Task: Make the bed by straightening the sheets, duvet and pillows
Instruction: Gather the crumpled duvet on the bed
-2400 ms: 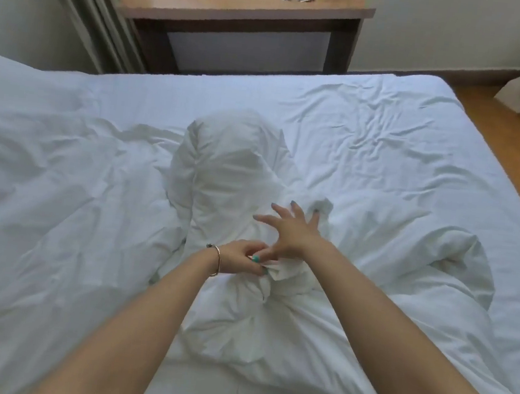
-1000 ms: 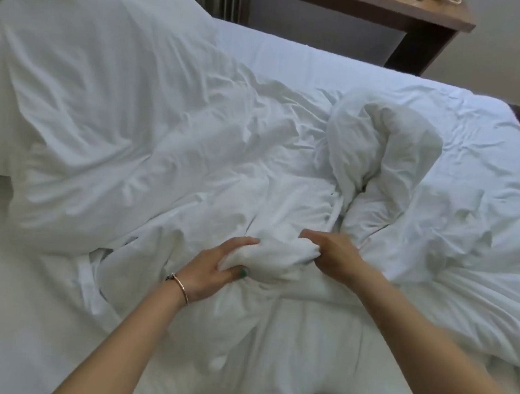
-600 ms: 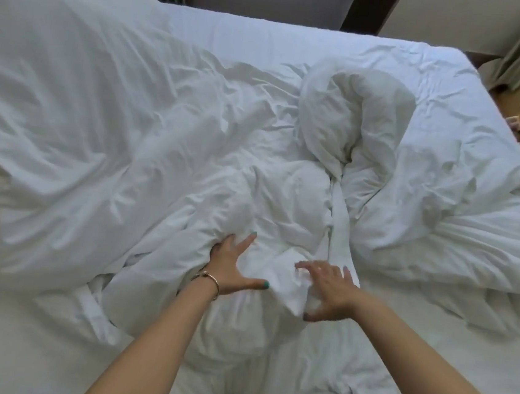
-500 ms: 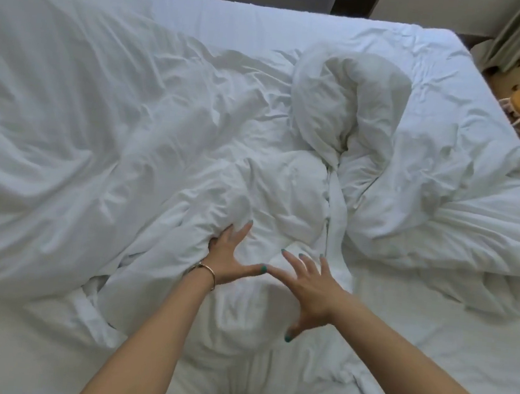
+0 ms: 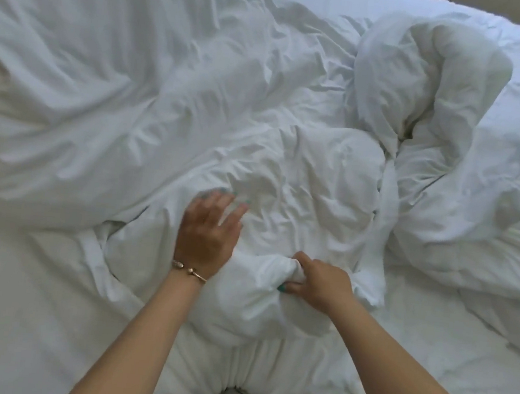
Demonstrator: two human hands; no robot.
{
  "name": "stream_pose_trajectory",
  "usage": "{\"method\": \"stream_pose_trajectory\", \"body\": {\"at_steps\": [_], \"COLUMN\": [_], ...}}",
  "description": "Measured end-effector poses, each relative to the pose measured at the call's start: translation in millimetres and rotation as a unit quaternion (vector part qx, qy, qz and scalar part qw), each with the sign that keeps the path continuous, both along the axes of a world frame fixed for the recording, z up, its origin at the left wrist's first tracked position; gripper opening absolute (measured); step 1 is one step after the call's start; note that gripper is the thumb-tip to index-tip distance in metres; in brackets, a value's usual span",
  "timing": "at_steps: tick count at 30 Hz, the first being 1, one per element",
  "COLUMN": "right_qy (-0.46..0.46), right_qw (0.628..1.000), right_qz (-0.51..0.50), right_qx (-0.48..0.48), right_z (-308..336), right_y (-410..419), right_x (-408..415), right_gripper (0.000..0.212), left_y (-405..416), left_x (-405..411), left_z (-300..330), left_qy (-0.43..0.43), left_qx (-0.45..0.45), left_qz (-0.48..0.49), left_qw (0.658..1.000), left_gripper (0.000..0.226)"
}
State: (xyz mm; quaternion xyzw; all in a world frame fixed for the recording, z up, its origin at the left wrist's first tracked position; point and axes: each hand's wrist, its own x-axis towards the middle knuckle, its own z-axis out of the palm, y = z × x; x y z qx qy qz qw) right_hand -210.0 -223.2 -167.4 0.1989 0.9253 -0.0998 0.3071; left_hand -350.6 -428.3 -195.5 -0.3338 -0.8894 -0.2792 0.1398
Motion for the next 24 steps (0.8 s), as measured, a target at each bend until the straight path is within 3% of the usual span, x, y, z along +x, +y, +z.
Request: {"method": "stream_pose_trajectory", "body": {"at_steps": [1, 3, 5, 7, 13, 15, 18, 20, 22, 24], "right_qy": [0.01, 0.029, 0.05, 0.062, 0.096, 0.116, 0.148, 0.149, 0.156, 0.148], "right_qw": [1.0, 0.999, 0.998, 0.997, 0.995, 0.983, 0.92, 0.904, 0.915, 0.936], "right_qz": [0.011, 0.015, 0.027, 0.051, 0.002, -0.041, -0.107, -0.121, -0.122, -0.117], "right_qx": [0.006, 0.007, 0.004, 0.012, -0.037, -0.134, -0.347, -0.382, -0.351, -0.298], "right_z": [1.9, 11.6, 28.3, 48.0, 131.4, 161.7, 182.7, 171.6, 144.7, 116.0], "right_y": [-1.6, -5.7, -7.6, -6.9, 31.9, 47.4, 33.9, 8.1, -14.6, -28.9], "right_x": [3.2, 12.5, 30.5, 46.8, 143.6, 193.4, 265.3, 302.3, 327.3, 339.6], "right_gripper": [0.057, 0.055, 0.054, 0.053, 0.047, 0.037, 0.021, 0.025, 0.037, 0.041], "left_y": [-11.8, -34.6, -44.1, -39.6, -71.8, -94.5, -111.9, -108.5, -106.1, -108.4], "left_x": [3.6, 6.7, 16.5, 29.1, 106.3, 127.6, 155.7, 179.4, 213.5, 256.7], "left_z": [6.8, 14.5, 23.5, 35.7, 114.4, 152.9, 206.9, 221.0, 206.2, 171.6], "left_qy": [0.018, -0.178, -0.369, -0.425, -0.371, -0.334, -0.22, -0.153, -0.171, -0.277], "left_qx": [-0.038, -0.116, -0.134, -0.146, -0.282, -0.298, -0.346, -0.405, -0.401, -0.3], "left_qz": [0.103, 0.241, 0.224, 0.179, 0.066, 0.046, 0.034, 0.063, 0.117, 0.17], "left_qw": [0.994, 0.947, 0.892, 0.875, 0.882, 0.893, 0.911, 0.899, 0.892, 0.897], "left_gripper": [0.056, 0.091, 0.101, 0.089, 0.095, 0.093, 0.084, 0.074, 0.068, 0.078]}}
